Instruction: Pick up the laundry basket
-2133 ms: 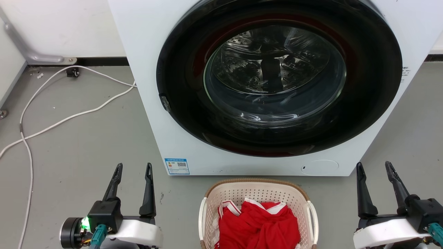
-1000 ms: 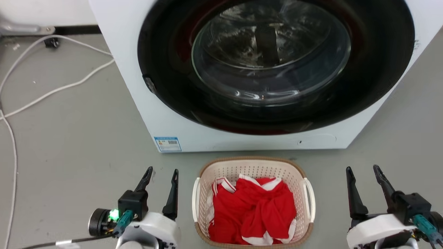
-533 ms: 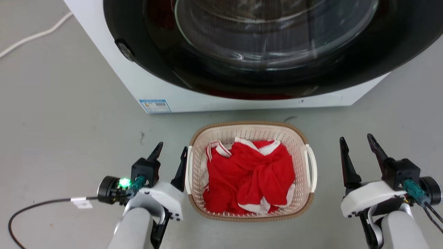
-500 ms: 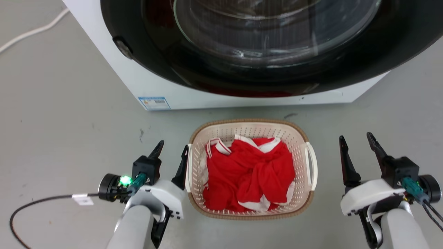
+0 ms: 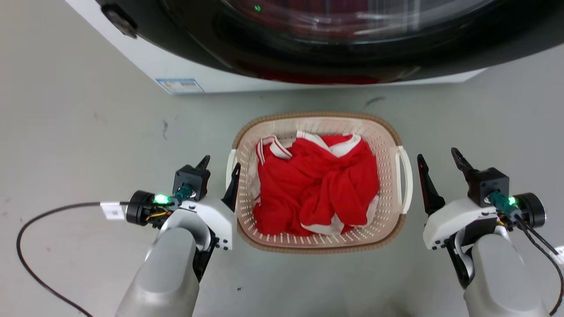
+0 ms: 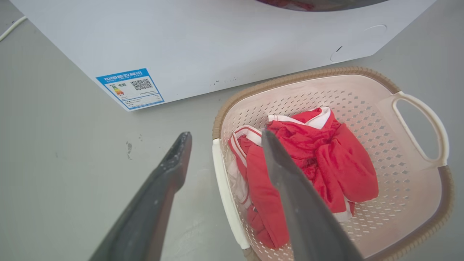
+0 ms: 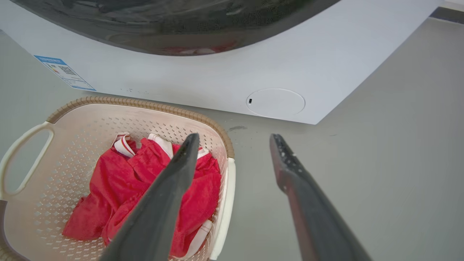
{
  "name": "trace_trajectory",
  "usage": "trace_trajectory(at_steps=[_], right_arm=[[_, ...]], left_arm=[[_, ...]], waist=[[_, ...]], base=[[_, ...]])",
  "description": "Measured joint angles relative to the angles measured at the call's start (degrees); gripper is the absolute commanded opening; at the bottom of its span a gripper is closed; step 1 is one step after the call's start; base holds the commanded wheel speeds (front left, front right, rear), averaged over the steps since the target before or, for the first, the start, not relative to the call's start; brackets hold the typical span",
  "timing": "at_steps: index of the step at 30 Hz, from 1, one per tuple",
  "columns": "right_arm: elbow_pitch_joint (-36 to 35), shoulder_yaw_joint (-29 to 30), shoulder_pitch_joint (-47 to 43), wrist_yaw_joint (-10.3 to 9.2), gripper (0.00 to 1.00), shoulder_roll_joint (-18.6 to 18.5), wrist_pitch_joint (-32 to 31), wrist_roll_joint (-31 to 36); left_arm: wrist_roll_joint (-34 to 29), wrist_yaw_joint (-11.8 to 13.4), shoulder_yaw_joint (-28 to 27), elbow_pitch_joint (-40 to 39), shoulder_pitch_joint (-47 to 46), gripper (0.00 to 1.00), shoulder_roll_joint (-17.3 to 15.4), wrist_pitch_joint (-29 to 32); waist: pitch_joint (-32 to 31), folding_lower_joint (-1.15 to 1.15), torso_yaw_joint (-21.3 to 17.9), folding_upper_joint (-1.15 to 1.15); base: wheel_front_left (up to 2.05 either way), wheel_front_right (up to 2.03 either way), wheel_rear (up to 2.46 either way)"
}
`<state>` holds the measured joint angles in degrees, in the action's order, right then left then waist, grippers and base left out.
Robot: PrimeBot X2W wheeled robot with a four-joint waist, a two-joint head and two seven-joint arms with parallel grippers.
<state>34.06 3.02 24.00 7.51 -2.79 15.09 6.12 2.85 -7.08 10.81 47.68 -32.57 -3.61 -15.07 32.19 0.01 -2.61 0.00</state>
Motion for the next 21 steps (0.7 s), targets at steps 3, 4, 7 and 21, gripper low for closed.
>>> trace_trajectory(at_steps=[3, 4, 7, 21], right_arm=[[2.4, -0.11, 1.51, 0.0, 1.0, -0.01, 0.0, 0.4], [3.01, -0.18, 2.09, 0.0, 1.0, 0.0, 0.0, 0.45], [4.69, -0.12, 3.42, 0.0, 1.0, -0.01, 0.0, 0.59], [13.66, -1.63, 7.12, 0.0, 1.0, -0.01, 0.0, -0.62]], left_arm=[[0.07, -0.09, 0.42, 2.58, -1.55, 1.0, 0.02, 0.0], [0.11, -0.14, 0.52, 3.22, -2.01, 1.0, 0.03, 0.0], [0.44, -0.22, 0.71, 4.86, -3.39, 1.0, 0.04, 0.0], [1.53, -0.25, 1.8, 9.15, -7.16, 1.0, 0.15, 0.0]], waist=[[1.82, 0.0, -0.13, 0.0], [2.38, 0.0, -0.17, 0.0], [3.97, 0.0, -0.24, 0.0], [9.72, 0.0, 0.08, 0.0]], base=[[0.0, 0.0, 0.0], [0.0, 0.0, 0.0], [0.0, 0.0, 0.0], [0.0, 0.0, 0.0]])
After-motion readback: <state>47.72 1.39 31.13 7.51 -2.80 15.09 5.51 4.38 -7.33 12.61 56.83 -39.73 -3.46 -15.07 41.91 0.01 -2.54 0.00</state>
